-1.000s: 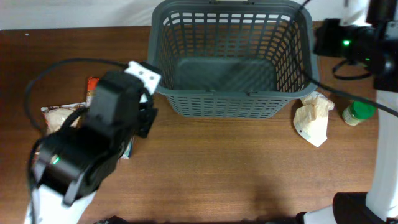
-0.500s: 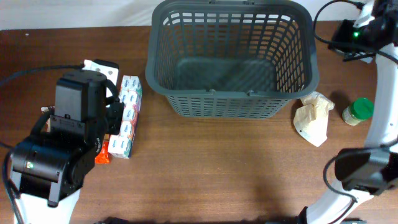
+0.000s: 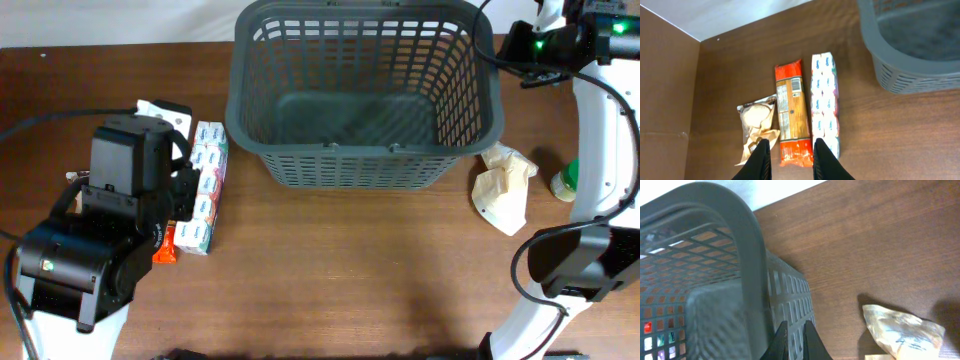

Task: Pack container
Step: 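Lower the left gripper onto the white tissue pack row and grasp it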

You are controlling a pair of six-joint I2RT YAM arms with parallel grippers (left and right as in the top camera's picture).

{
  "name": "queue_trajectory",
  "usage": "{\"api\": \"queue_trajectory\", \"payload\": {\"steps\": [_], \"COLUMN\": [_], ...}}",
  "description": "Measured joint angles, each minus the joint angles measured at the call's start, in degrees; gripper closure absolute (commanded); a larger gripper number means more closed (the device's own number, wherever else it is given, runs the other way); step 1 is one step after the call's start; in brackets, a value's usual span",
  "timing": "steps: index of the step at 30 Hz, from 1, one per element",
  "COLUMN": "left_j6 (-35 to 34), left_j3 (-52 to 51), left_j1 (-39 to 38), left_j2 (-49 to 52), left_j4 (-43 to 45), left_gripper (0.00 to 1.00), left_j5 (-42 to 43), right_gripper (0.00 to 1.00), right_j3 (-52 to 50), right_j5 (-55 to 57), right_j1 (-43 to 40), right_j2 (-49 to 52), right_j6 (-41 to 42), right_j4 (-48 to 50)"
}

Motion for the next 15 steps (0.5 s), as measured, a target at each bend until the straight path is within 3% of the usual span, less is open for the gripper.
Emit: {"api": "queue_trajectory", "payload": {"steps": [15], "left_j6": [0.0], "left_j3": [0.0], "left_j1": [0.0], "left_j2": [1.2], "left_j4": [-0.2], "left_gripper": [0.85], "left_j5": [0.0], "right_gripper": [0.96], "right_j3": [0.0], "right_j5": [-1.0], "right_j1": [0.2], "right_j2": [0.0], "right_j6": [-0.9], "right_j4": [-1.2]}}
